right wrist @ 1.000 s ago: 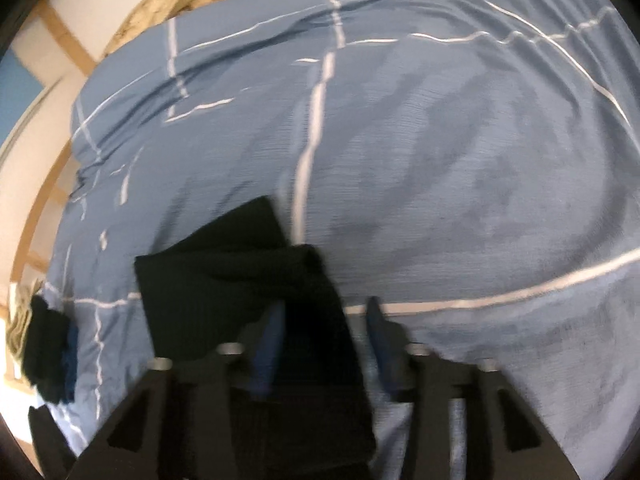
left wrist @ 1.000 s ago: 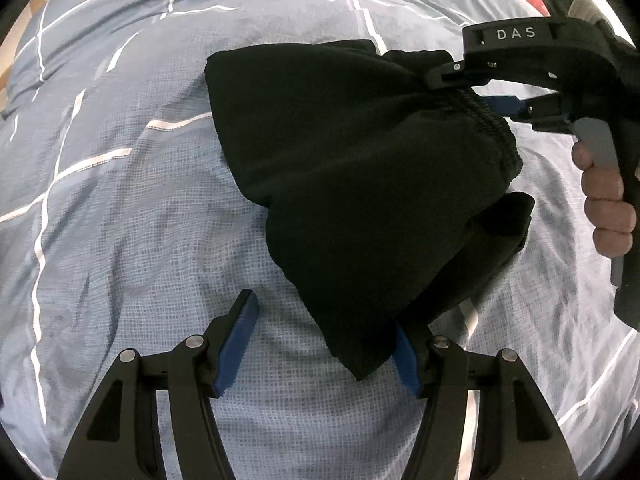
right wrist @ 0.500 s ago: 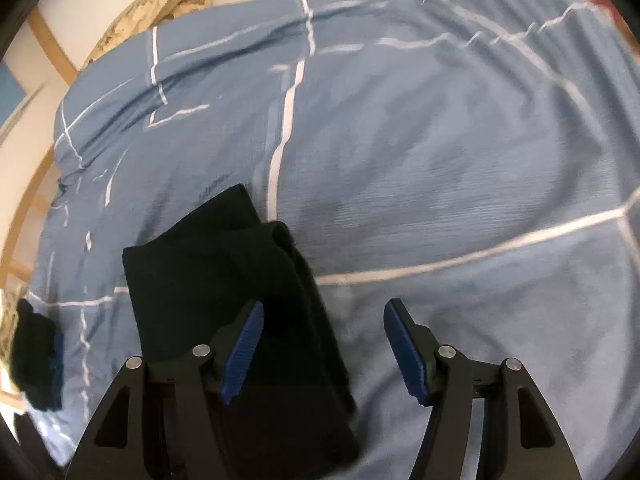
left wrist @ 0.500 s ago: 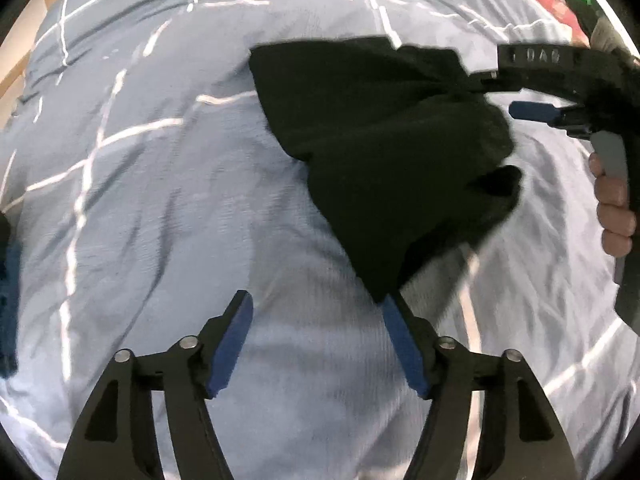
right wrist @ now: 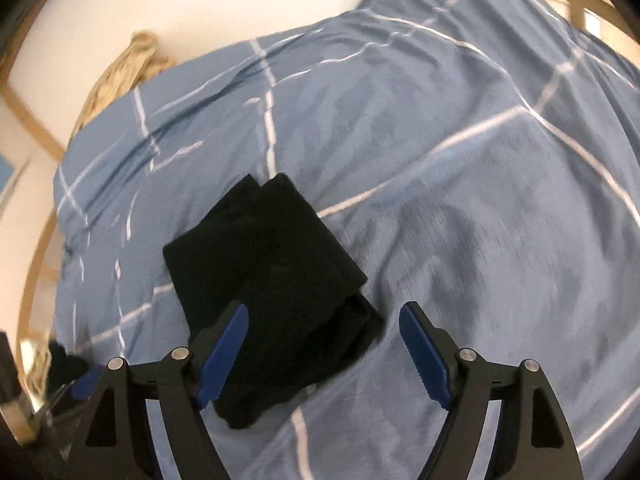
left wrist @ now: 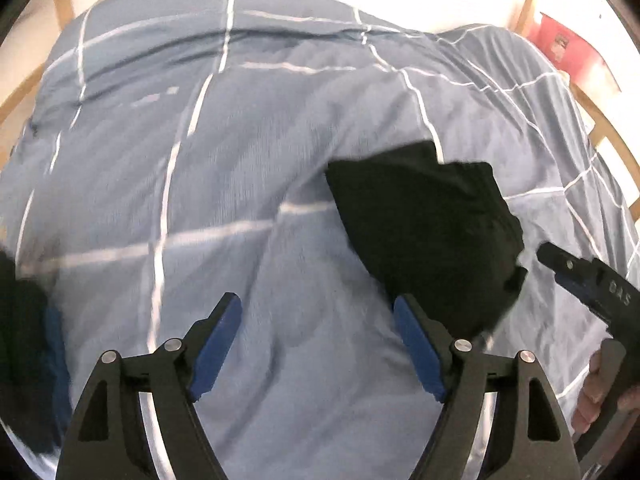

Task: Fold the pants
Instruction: 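Close the right tool on the folded shorts' edge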

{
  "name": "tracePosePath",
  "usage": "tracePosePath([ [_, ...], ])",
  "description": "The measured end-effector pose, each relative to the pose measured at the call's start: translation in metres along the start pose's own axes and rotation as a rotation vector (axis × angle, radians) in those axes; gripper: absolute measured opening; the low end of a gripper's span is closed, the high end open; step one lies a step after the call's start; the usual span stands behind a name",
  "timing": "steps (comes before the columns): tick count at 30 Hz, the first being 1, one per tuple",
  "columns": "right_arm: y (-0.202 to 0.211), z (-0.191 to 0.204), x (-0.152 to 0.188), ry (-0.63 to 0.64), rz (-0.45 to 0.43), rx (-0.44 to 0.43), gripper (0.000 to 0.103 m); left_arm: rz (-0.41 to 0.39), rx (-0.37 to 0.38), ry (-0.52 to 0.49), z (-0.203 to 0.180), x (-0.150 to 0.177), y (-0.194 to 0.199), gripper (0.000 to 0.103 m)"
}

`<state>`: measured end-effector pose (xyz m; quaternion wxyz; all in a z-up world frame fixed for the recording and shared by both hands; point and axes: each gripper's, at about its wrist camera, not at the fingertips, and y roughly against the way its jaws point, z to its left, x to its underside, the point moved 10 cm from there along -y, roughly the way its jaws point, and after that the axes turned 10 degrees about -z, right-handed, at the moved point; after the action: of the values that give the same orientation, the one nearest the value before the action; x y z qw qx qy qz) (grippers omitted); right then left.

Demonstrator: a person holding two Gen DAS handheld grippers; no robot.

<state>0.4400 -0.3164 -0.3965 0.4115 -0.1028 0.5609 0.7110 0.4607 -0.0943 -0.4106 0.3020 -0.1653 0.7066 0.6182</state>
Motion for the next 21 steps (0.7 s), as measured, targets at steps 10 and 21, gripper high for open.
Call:
tracePosePath([
  [10,-0.035,-0.001,0.003,-0.042,-0.034,0.003,0.079,-0.031,0.05,-0.029,0.003,-0.03,-0.029,0.078],
  [21,-0.054,-0.014,0.013,-0.109,-0.017,0.0,0.079,-0.006,0.079,-0.088,-0.006,-0.045,-0.059,0.078],
])
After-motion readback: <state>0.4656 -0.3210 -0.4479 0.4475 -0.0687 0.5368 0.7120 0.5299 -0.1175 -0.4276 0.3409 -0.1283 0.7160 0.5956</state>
